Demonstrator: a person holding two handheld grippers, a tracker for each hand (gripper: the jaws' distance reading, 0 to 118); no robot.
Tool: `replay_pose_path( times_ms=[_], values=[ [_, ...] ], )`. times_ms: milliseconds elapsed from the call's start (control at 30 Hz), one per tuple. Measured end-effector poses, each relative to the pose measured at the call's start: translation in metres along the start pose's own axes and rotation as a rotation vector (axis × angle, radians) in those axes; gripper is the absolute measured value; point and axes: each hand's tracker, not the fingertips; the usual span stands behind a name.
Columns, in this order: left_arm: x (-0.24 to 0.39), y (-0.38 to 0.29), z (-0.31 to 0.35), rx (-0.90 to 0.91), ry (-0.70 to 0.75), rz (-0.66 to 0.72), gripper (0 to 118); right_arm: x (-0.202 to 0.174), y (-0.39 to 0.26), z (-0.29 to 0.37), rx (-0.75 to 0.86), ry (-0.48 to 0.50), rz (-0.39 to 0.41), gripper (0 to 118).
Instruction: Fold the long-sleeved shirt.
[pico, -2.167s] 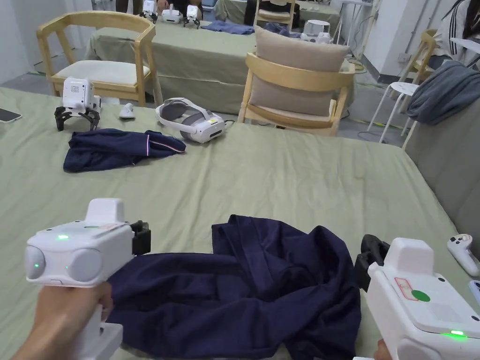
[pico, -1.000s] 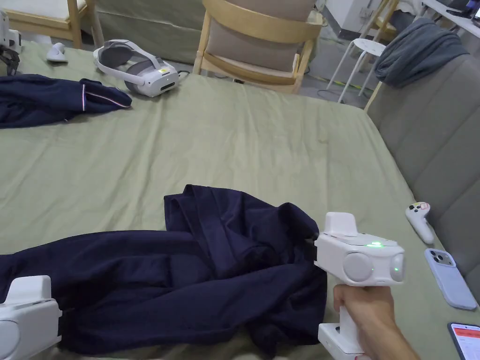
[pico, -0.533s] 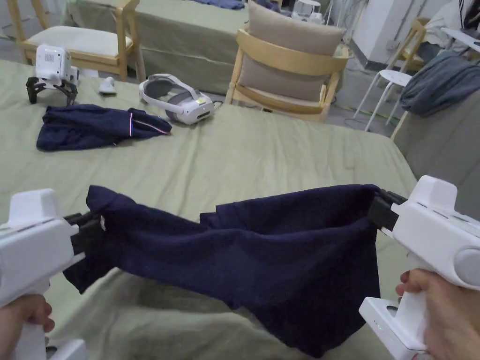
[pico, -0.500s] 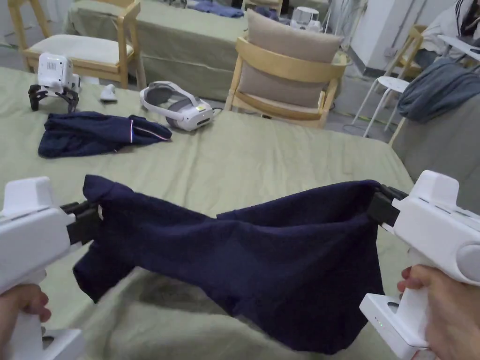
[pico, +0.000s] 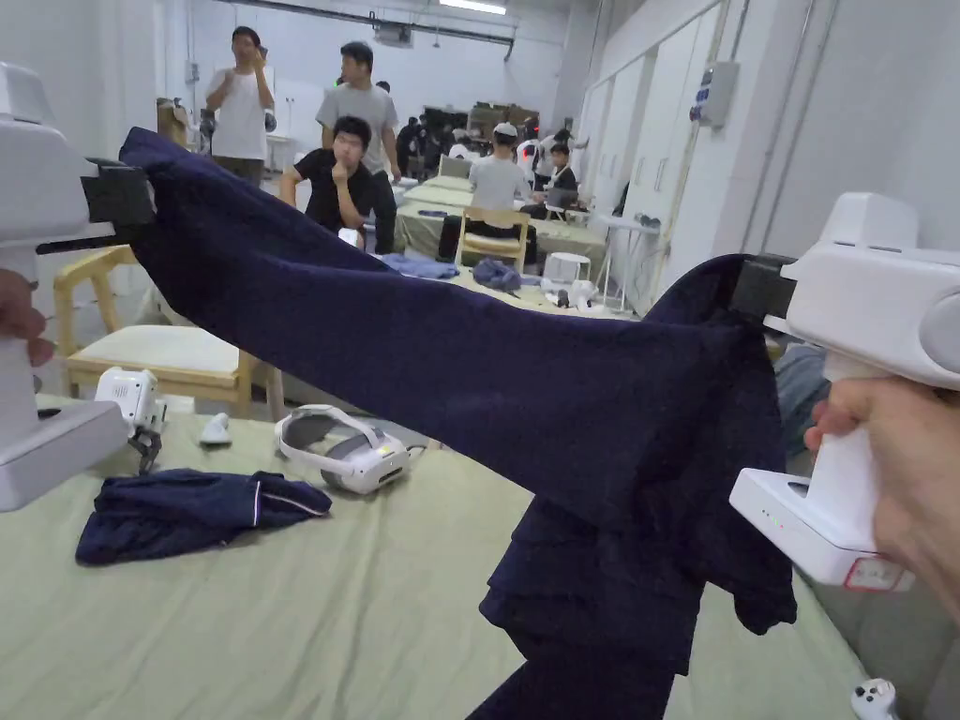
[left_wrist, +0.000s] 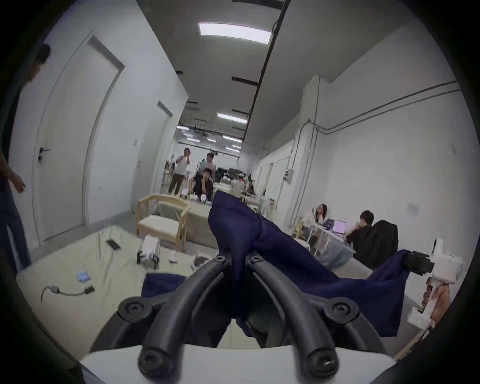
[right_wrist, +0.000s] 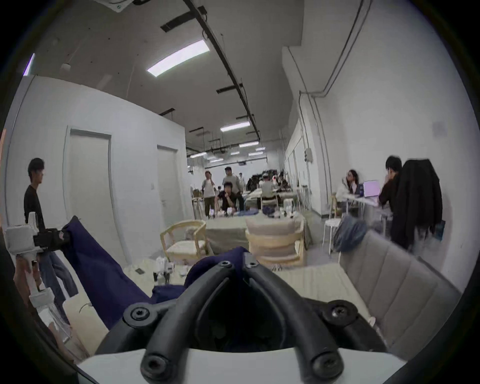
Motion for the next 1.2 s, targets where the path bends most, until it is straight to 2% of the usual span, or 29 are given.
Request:
replay_pose_path(
  times_ms=[100,367,433,533,600,733,900,967,1000,1133,1200],
  values=[
    [0.008,0.037,-0.015,0.039,0.039,-0.035,13,-0.005,0.048,-0.005,0.041,-0.033,0.002,1],
    [0.032,0.105,-0.062,0.094,0.084,-0.064,13,-0.017,0.130,-0.053,0.147,-0.158,0.131,1],
    [0.034,0.120,-0.080,0.108,0.105,-0.085,13,-0.018,0.144,-0.071,0.167,-0.188,0.178,1],
    [0.037,0.140,-0.103,0.125,0.113,-0.085,13,-0.019,0.162,-0.095,0.194,-0.204,0.175,1],
    [0.039,0.148,-0.119,0.133,0.123,-0.091,13,-0.019,0.170,-0.112,0.233,-0.249,0.179,1],
    [0.041,0.155,-0.145,0.138,0.138,-0.118,13,-0.020,0.177,-0.139,0.277,-0.240,0.243,1],
    [0.033,0.132,-0.172,0.112,0.137,-0.103,13,-0.009,0.151,-0.172,0.265,-0.227,0.207,1],
    [0.027,0.107,-0.184,0.067,0.149,-0.159,13,-0.003,0.127,-0.187,0.207,-0.239,0.220,1],
    [0.023,0.094,-0.189,0.041,0.167,-0.175,13,-0.002,0.121,-0.186,0.184,-0.215,0.213,1],
    [0.002,0.025,-0.201,-0.090,0.153,-0.141,13,0.020,0.033,-0.204,0.025,-0.205,0.161,1],
    [-0.012,-0.013,-0.204,-0.159,0.158,-0.139,13,0.025,-0.010,-0.204,-0.053,-0.211,0.169,1]
  ],
)
